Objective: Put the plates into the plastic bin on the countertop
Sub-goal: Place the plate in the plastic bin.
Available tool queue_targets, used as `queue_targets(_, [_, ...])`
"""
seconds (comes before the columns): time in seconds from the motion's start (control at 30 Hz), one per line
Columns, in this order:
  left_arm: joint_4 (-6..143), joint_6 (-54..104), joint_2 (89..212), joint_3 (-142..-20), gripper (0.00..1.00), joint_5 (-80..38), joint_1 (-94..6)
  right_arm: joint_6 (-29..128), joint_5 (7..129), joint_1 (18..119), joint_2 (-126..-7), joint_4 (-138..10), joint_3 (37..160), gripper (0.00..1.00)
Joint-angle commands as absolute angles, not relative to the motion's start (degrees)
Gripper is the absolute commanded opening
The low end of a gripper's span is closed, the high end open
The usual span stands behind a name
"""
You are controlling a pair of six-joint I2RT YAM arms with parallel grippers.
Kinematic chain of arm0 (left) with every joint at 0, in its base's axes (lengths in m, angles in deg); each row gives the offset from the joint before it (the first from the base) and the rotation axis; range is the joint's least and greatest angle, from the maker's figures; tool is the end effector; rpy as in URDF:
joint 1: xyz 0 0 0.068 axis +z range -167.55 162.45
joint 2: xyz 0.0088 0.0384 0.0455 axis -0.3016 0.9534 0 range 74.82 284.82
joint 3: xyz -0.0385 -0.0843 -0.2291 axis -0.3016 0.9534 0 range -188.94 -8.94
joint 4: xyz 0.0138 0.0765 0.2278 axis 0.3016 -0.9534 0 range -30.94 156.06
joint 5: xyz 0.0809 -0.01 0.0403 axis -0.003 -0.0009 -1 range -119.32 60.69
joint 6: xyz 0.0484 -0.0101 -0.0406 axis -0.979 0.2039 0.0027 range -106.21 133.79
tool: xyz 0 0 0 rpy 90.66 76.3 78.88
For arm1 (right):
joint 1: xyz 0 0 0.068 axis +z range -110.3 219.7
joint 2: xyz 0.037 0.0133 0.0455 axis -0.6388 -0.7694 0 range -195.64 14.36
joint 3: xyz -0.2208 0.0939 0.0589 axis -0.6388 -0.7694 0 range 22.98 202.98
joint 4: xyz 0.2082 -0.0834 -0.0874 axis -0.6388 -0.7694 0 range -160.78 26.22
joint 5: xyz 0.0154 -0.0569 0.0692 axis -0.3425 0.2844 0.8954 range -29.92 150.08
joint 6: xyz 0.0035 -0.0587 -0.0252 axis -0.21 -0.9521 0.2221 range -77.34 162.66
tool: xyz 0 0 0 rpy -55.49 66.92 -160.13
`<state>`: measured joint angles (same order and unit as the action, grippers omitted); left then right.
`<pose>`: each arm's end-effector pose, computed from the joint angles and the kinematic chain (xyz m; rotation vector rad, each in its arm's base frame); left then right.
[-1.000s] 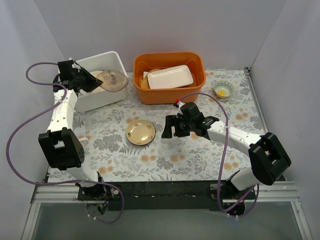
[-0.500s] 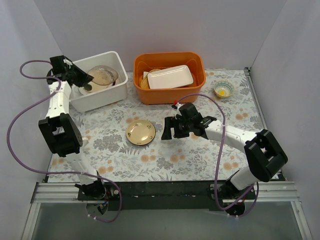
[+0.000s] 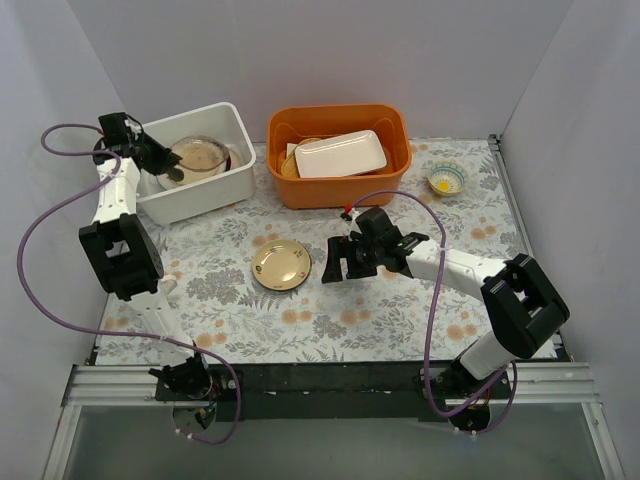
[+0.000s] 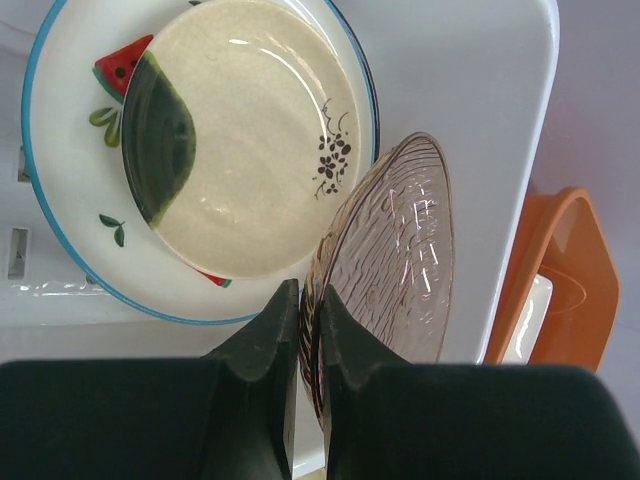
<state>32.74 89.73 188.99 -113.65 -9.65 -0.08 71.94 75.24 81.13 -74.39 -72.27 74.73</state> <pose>0.4202 0.1149 0.2708 -1.6463 1.8045 -0.8884 0.2270 0.2176 0.1778 -0.4026 2.4882 0.8689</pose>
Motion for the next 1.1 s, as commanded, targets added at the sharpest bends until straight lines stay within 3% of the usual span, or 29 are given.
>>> queue_targets(0.0, [33.19,89.46,189.16,-113.71,0.0,-11.12,0.29,70.44,75.81,81.28,-74.32,-70.46,75.37,0.87])
queue_targets(0.37, [34.24,91.66,190.92,-112.65,0.0,-16.74,1.26,70.0,75.99,81.28,-74.85,-70.81,75.63,0.87])
queue_targets(0.53, [33.63,92.19,192.06,-112.3,0.08,-15.7,2.39,69.82,76.07,81.28,-75.2,-70.9,75.72,0.87])
queue_targets(0.77, [33.98,92.01,192.33,-110.63,0.42,-14.55,3.1,69.82,75.99,81.28,-74.93,-70.64,75.36,0.86])
queue_targets(1.07, [33.8,91.49,189.96,-110.19,0.64,-14.81,4.07,69.91,76.25,81.28,-75.02,-70.37,75.36,0.86])
